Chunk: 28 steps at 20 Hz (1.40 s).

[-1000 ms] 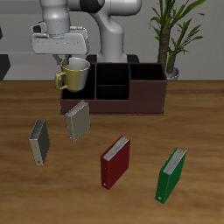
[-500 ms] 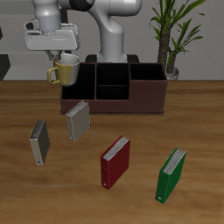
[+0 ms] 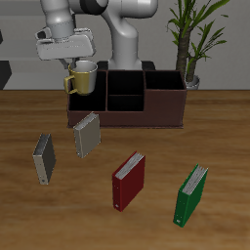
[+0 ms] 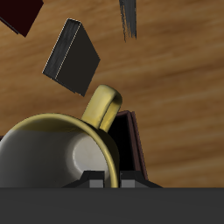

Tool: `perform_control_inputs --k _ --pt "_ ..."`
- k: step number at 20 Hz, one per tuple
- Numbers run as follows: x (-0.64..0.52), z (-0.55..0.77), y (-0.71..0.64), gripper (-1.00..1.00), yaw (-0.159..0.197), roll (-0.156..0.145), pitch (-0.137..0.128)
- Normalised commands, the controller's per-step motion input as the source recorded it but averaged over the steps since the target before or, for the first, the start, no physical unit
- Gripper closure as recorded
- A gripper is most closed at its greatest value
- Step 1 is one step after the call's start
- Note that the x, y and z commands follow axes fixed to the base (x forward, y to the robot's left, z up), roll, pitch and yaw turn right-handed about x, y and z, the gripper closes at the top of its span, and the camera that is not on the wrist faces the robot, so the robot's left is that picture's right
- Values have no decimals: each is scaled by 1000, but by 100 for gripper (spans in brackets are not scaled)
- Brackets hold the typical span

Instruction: Place the white-yellow mug into the back desk caddy's left compartment and place the right yellow book into the back desk caddy's right compartment

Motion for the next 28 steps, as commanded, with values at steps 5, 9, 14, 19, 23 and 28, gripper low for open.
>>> perform_control_inputs --k 5,9,14,19,23,28 --pt "-247 46 -45 100 60 -7 -84" --pt "-141 39 -43 100 46 -24 -51" --pt "-103 -105 17 100 30 22 11" --pt "43 -97 8 100 26 2 22" --pt "63 -85 45 100 38 0 32" --pt "94 4 74 100 28 9 26"
